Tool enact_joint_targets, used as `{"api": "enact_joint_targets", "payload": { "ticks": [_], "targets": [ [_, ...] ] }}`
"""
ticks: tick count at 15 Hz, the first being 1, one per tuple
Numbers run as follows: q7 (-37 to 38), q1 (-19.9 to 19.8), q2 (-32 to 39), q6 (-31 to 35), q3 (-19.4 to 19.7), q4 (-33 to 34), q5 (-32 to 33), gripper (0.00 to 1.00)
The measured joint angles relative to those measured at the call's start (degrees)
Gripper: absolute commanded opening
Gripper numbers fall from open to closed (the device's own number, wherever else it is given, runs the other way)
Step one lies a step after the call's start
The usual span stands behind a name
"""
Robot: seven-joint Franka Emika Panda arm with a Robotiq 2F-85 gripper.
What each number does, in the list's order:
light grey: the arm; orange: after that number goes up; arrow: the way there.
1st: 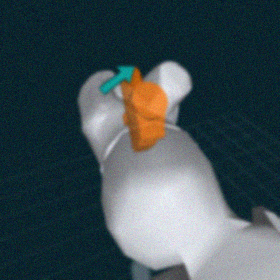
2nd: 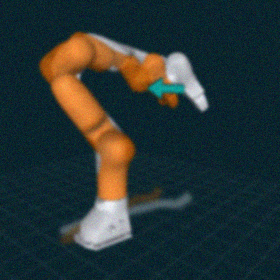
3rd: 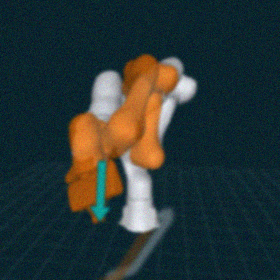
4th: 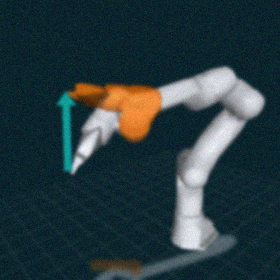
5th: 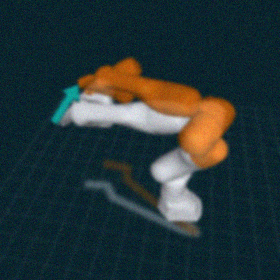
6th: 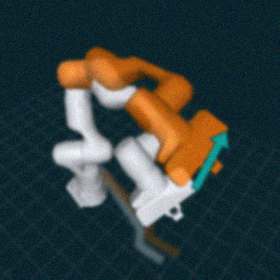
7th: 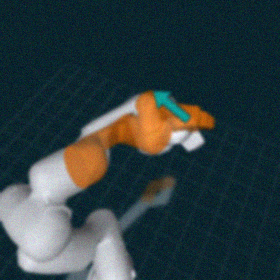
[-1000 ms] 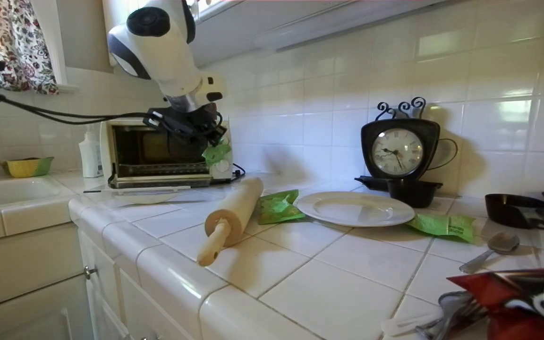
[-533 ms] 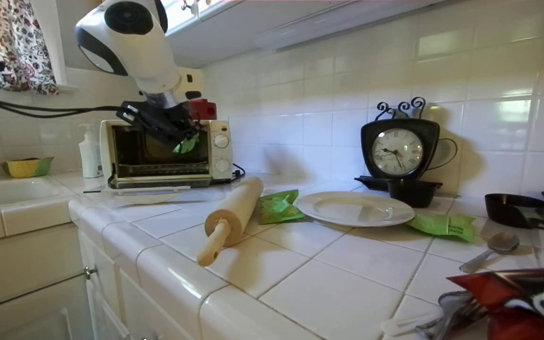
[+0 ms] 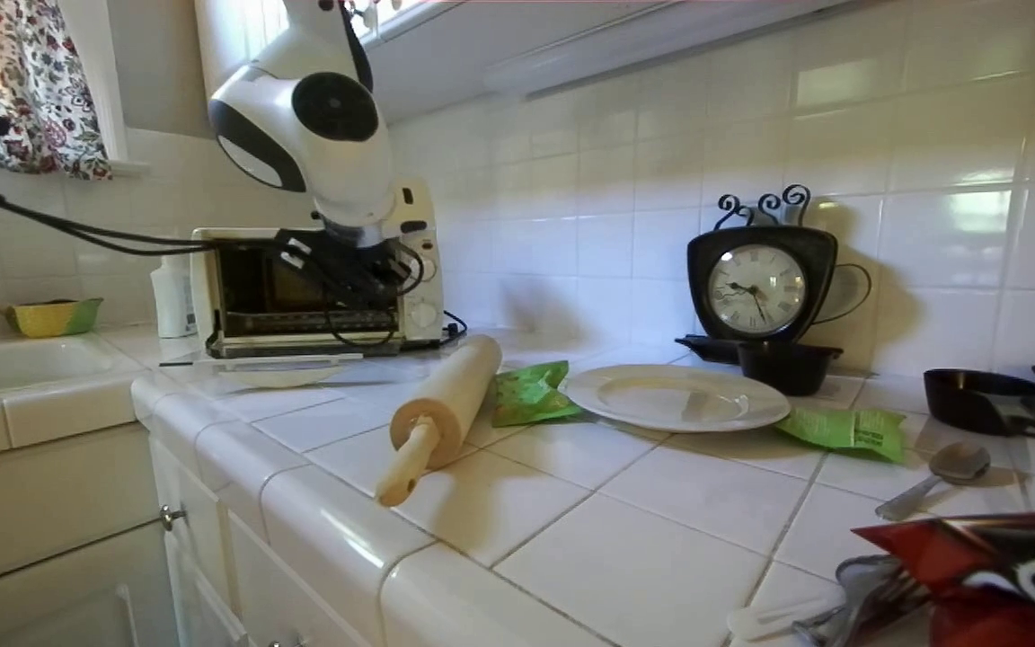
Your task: Open the oven and put the green packet into it
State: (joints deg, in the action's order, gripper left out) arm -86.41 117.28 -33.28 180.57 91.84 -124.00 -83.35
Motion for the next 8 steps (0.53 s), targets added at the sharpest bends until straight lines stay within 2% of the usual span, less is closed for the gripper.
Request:
{"api": "enact_joint_targets", "payload": {
  "ticks": [4, 8],
  "targets": [
    [-0.02, 5.27, -1.44, -7.26, 7.61, 1.15, 4.89, 0.00],
    [-0.02, 9.76, -1.49, -9.06, 11.62, 3.69, 8.93, 0.00]
  ]
}}
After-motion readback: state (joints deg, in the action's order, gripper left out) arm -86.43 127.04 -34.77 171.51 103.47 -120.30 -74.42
